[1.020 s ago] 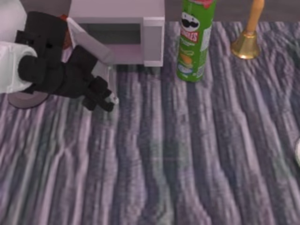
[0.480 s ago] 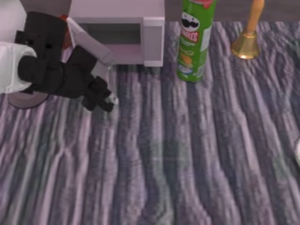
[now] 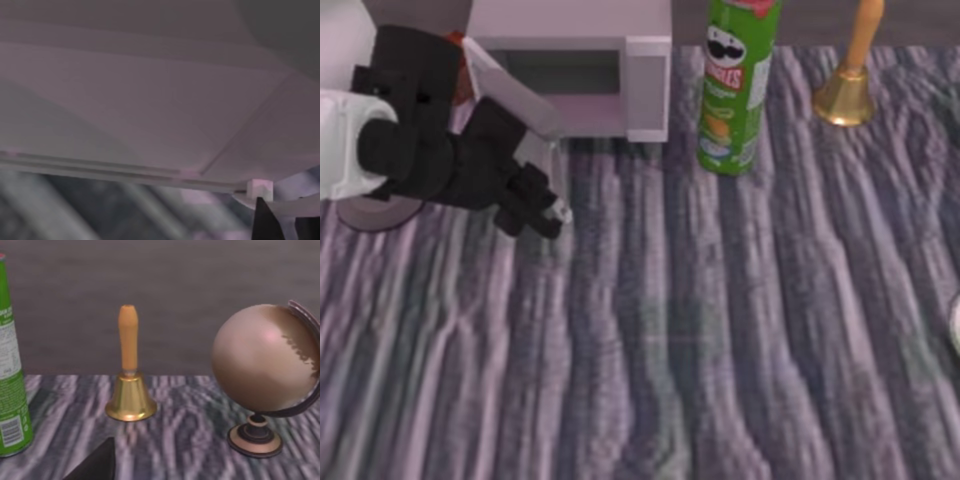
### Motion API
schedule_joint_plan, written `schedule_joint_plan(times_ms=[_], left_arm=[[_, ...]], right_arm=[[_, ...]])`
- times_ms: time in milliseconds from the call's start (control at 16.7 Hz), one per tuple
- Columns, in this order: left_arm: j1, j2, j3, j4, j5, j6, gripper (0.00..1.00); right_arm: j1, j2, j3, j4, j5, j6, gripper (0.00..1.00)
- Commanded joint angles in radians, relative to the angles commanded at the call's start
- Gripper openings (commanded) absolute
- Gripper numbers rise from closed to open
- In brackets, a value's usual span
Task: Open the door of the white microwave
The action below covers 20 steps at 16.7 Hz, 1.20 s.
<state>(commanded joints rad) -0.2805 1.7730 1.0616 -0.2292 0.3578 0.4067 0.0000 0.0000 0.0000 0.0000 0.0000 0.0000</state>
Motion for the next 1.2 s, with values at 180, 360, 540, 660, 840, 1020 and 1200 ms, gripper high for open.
schedule_joint_plan(times_ms=[180, 360, 540, 660, 840, 1020, 1200], left_arm=[[0.0, 0.0, 0.0, 0.0, 0.0, 0.0, 0.0], [0.0, 0.0, 0.0, 0.0, 0.0, 0.0, 0.0], [-0.001, 0.001, -0.004, -0.006, 0.012, 0.006, 0.0], [0.009, 0.0, -0.003, -0.015, 0.024, 0.029, 0.0], [0.025, -0.004, 0.001, -0.026, 0.043, 0.063, 0.0], [0.035, -0.004, 0.0, -0.036, 0.055, 0.084, 0.0], [0.035, -0.004, 0.0, -0.036, 0.055, 0.084, 0.0]], right_arm=[[0.0, 0.0, 0.0, 0.0, 0.0, 0.0, 1.0], [0.0, 0.0, 0.0, 0.0, 0.0, 0.0, 1.0], [0.0, 0.0, 0.0, 0.0, 0.0, 0.0, 1.0], [0.0, 0.0, 0.0, 0.0, 0.0, 0.0, 1.0], [0.0, 0.0, 0.0, 0.0, 0.0, 0.0, 1.0], [0.0, 0.0, 0.0, 0.0, 0.0, 0.0, 1.0], [0.0, 0.0, 0.0, 0.0, 0.0, 0.0, 1.0]])
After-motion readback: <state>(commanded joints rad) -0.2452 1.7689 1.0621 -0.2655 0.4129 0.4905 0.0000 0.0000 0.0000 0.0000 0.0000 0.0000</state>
